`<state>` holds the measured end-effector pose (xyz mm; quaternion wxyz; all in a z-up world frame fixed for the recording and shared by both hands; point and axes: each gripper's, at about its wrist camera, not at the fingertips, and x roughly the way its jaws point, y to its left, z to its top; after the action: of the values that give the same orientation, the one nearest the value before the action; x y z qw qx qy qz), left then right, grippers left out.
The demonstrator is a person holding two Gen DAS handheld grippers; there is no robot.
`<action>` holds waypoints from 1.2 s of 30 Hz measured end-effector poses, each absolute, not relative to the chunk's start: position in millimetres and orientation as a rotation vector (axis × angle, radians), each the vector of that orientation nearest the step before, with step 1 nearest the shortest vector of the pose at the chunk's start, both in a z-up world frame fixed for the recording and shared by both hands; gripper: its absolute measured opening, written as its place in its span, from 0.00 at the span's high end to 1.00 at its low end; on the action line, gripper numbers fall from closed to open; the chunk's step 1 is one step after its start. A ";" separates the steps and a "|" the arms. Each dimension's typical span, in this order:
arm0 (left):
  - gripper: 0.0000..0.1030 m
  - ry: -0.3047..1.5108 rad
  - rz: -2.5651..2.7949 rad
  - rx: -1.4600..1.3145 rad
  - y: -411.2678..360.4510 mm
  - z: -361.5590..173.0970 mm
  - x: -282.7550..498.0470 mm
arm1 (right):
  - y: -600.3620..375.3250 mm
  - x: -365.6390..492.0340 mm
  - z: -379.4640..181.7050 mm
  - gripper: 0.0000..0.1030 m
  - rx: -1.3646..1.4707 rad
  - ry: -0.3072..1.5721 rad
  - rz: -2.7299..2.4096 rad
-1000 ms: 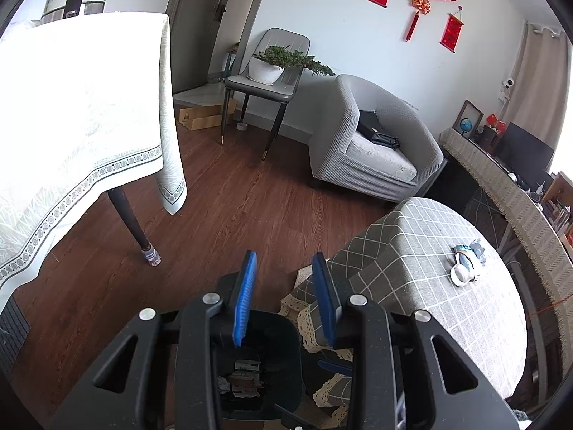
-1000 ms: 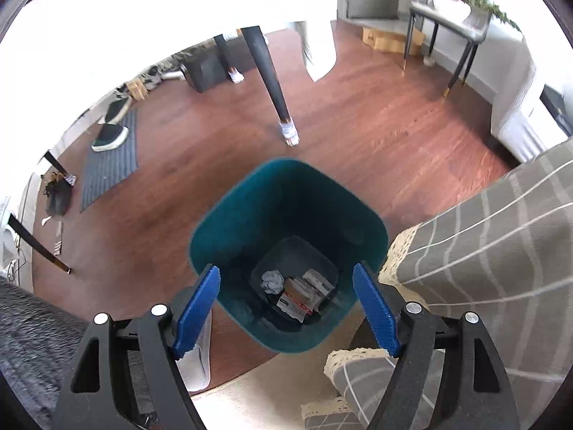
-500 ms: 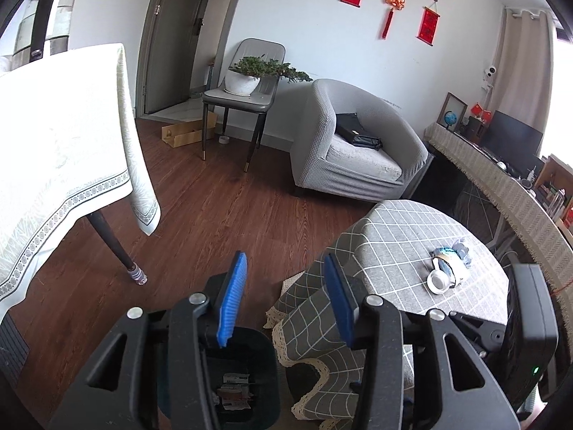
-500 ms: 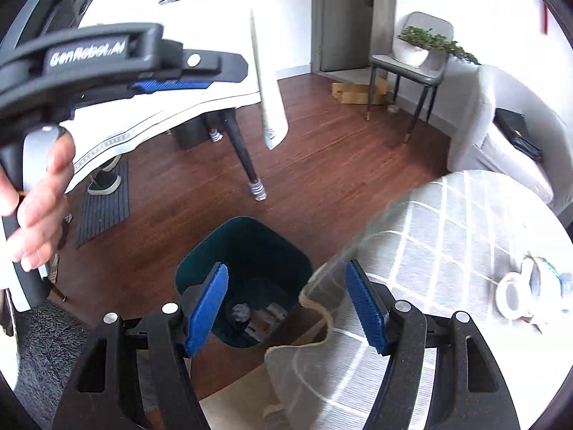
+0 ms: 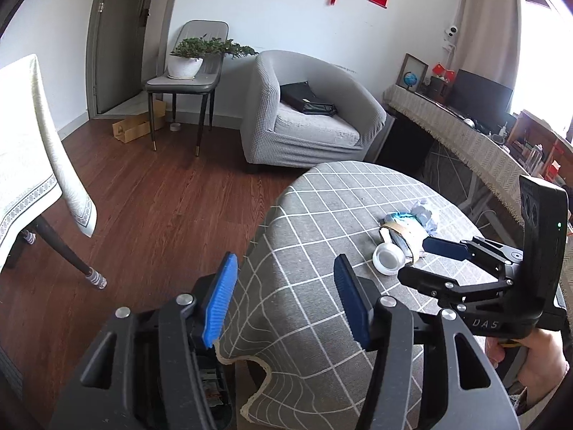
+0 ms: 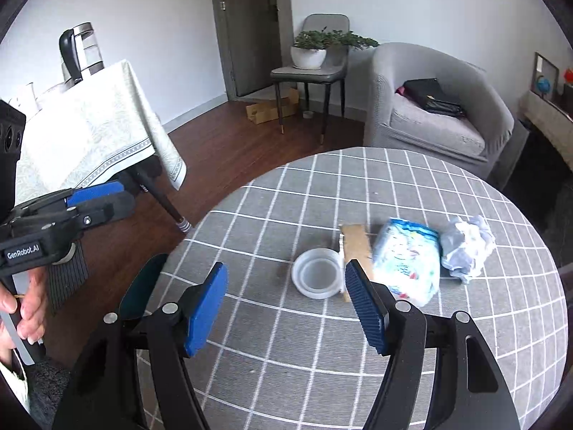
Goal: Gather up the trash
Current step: 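Move both tools back over the table to the remaining trash, then grasp the clear plastic cup with the left gripper while the right gripper grasps the cardboard piece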
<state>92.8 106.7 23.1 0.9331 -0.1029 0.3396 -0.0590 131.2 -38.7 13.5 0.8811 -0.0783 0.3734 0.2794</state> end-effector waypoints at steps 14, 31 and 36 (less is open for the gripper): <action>0.41 0.787 -0.241 -0.145 48.7 -6.4 130.6 | -67.9 163.3 -5.2 0.57 -0.119 0.834 0.527; 0.38 0.831 -0.365 -0.050 -5.9 -17.8 130.0 | -92.3 158.5 -1.1 0.80 -0.022 0.836 0.610; 0.38 0.835 -0.374 -0.035 -21.2 -20.2 136.3 | -103.8 156.6 0.6 0.80 0.039 0.853 0.656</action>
<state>136.3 -21.2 -20.2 0.8970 -0.0171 0.4032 -0.1804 156.6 -103.8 0.6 0.8587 0.0188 0.4060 0.3122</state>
